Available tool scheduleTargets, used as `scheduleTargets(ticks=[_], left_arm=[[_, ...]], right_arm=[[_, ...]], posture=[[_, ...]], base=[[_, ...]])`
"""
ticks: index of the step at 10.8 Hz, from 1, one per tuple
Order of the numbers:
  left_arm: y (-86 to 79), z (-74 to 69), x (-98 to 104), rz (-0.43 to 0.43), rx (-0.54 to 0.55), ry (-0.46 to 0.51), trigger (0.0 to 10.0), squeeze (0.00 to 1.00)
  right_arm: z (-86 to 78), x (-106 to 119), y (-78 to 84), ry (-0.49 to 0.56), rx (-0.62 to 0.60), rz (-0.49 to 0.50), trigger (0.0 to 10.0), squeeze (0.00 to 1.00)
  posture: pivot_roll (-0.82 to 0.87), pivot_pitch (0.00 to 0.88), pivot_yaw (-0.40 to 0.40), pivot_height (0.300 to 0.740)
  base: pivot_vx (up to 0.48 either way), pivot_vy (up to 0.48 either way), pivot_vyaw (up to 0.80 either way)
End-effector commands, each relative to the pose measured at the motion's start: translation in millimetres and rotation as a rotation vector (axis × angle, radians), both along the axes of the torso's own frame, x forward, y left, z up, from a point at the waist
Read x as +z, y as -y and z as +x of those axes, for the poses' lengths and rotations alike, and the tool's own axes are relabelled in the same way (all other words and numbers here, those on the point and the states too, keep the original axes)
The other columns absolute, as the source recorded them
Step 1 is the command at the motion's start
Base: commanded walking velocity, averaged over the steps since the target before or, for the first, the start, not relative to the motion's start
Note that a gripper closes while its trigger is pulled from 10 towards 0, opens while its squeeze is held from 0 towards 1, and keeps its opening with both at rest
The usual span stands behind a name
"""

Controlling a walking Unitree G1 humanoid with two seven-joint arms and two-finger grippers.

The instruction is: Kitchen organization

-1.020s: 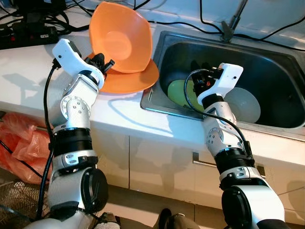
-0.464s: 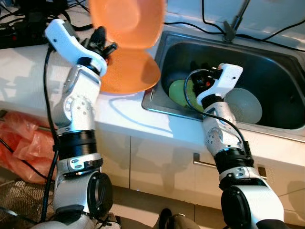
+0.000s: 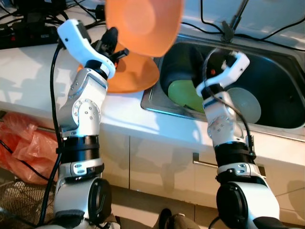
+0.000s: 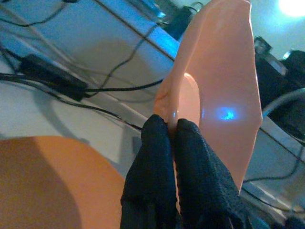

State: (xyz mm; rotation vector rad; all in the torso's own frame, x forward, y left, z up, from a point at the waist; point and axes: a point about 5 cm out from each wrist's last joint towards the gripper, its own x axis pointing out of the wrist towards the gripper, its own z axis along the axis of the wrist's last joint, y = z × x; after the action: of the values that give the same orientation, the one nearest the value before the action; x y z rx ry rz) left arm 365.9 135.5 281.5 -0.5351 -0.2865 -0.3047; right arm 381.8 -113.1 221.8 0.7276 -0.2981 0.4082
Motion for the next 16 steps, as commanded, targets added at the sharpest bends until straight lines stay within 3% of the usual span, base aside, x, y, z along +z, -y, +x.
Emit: scheduleTargets(ticks=[1,4,16], left_arm=[[8.5,-7.2,11,0.03,-0.057,0.077,10.0,0.0],[12.3,-10.3,9,0.08,-0.097,0.092,10.0,0.0],[26.2,-21.6,11,0.128,-0.253,0.141,10.0,0.0]], right_arm=[[-2.3,2,2.5,0.005,0.024,0.032,10.0,0.0],[-6.9,1,2.2,-0.015,0.098,0.1,10.0,0.0],[-7.0,0,3.9,-0.049,0.107,0.113,10.0,0.0]], posture=[[0.09,0.108,-0.067,0.74],[0.09,0.121,-0.068,0.74],[0.1,0.127,-0.075,0.74]], base=[[0.0,0.0,0.0],[0.0,0.0,0.0],[0.0,0.0,0.0]])
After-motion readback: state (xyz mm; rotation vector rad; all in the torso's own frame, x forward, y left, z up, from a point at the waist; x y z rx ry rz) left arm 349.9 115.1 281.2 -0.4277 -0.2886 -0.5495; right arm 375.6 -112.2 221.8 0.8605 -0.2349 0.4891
